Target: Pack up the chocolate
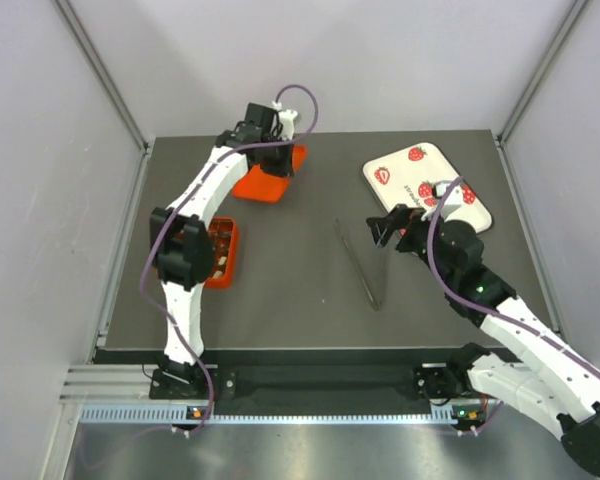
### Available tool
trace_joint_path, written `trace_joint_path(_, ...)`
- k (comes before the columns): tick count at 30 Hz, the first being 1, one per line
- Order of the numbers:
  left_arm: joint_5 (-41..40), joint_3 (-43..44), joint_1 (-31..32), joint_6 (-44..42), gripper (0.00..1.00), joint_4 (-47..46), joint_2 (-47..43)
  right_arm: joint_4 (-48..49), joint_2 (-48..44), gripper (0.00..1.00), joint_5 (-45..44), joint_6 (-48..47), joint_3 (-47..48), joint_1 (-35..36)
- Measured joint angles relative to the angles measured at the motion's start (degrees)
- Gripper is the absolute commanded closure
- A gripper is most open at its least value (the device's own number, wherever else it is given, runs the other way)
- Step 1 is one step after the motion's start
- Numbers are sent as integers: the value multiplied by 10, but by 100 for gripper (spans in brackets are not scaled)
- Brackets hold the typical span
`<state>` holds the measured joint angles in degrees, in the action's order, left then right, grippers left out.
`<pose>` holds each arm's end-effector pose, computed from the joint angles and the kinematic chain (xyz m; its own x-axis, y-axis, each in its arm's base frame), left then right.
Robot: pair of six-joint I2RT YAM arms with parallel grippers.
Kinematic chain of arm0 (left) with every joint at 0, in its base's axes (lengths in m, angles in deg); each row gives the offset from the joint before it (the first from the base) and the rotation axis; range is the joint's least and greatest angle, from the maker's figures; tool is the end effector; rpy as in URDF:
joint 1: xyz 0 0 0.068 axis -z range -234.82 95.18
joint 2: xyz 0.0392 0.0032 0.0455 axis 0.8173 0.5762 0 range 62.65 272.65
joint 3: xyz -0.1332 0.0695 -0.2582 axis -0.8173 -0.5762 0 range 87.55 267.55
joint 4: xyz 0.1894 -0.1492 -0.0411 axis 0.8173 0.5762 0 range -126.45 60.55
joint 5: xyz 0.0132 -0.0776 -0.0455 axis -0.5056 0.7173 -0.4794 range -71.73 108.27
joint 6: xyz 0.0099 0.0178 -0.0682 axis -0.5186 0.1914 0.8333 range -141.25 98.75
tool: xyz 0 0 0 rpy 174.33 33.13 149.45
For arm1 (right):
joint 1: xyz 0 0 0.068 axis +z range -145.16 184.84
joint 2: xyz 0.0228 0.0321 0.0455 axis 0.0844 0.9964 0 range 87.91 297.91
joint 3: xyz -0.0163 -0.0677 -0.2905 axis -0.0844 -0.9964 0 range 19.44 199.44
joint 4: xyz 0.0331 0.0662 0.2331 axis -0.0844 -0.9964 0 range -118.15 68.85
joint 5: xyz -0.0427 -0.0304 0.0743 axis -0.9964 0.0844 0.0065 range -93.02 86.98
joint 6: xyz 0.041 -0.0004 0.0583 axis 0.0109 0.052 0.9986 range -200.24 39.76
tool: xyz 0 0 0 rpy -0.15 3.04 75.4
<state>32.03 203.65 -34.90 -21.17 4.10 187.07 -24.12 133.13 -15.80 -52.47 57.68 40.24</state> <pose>0.4687 -0.1847 0.2813 -0.7089 0.2554 -0.6574 0.4769 0.8603 -0.1800 0.1518 0.0919 0.3291 -0.3049 0.3406 -0.8894 -0.2772 0.8617 0.4251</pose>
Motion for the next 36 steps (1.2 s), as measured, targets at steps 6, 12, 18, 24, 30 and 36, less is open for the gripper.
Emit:
trace_joint_path(6,93,1,0,42,100,21,-145,87,87,0,177,-63,63,-102)
trace_joint_path(12,236,-34,0,89,100,32,-247,222,156,3,381,-127,86,-216)
trace_joint_path(18,346,-135,9,136,100,30,-309,309,179,4,534,-226,78,-251)
trace_joint_path(24,398,-173,40,137,100,44,-318,290,195,5,644,-370,81,-250)
trace_joint_path(30,398,-178,74,114,100,77,-327,172,224,8,715,-533,140,-226)
trace_joint_path(36,390,-182,92,94,100,100,-335,58,256,9,726,-669,204,-185)
